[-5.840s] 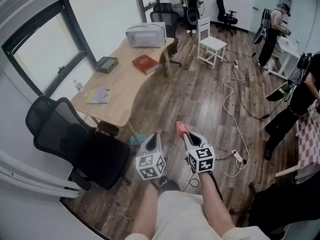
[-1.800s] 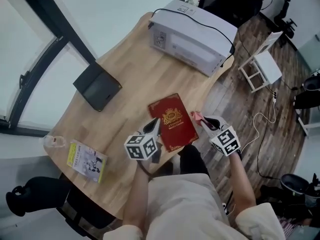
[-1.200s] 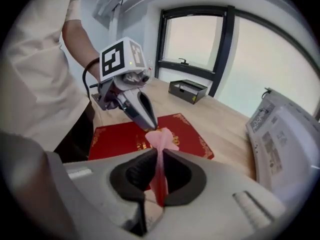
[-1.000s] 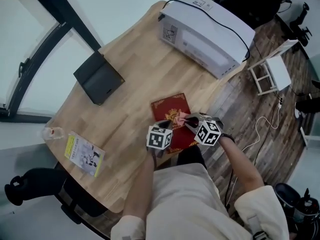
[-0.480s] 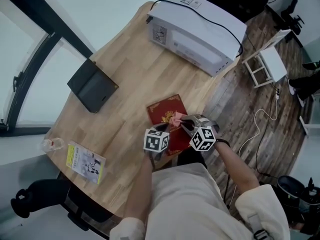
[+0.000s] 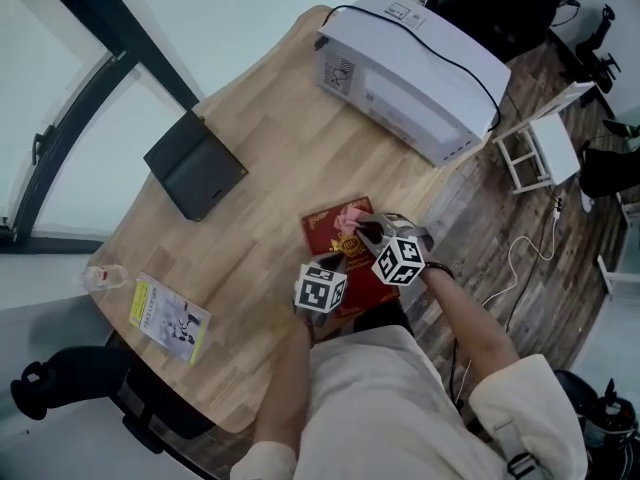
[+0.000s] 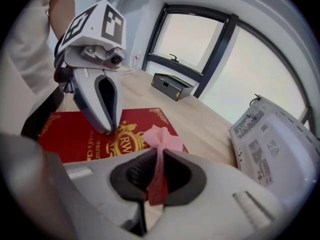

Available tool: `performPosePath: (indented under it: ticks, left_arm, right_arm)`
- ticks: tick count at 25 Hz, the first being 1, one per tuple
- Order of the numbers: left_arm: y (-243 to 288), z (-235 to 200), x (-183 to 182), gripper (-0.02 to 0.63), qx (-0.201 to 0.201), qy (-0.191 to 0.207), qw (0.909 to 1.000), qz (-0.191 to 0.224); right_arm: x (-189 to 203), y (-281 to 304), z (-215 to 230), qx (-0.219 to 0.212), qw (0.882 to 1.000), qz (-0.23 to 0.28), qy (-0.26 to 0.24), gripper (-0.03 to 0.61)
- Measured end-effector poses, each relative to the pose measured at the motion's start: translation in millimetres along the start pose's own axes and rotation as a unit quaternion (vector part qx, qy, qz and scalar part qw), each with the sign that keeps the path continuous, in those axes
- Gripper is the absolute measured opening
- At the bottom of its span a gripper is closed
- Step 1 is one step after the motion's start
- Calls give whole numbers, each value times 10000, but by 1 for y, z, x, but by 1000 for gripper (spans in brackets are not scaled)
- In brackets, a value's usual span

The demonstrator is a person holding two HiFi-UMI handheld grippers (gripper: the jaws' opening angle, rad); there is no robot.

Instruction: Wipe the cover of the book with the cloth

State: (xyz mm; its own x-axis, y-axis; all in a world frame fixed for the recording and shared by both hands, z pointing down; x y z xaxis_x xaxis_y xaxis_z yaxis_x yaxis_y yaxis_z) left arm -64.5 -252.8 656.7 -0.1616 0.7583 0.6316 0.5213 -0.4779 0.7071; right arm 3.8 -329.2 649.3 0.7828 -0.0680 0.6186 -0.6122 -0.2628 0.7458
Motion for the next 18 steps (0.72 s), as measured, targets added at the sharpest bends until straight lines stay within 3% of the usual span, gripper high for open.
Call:
performPosePath:
  ticks: [8,13,16,18]
  left_arm:
    - [-1,-2,1,8,-54,18,10000,-6]
    - [0,-3,2,8,-37,-17,10000,-6]
    - [0,-3,0,8,-30,-26,10000,2]
    - [0,-3,0,8,-34,-26,10000,0]
  right_arm:
    - [-12,20,37,179,9998,13,-100,32]
    - [-5,22,72,767,9966,-281,145,31]
    - [-9,9,89,1033,9938,-58,418,31]
    - [-14,3,86,912,9952,152,322,31]
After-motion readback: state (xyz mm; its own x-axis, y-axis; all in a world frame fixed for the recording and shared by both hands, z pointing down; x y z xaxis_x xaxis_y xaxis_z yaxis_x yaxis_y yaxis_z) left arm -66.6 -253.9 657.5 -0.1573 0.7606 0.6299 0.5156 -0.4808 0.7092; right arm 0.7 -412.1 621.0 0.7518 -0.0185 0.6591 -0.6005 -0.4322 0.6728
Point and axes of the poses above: the fingertips, and each gripper's own axes: y forward along the fingers, z to its right, x out of its underside, the point moved 5 cm from there along -y, backward along the fingers, and after that the axes turned 9 degrees about y, right-handed, at the moved point
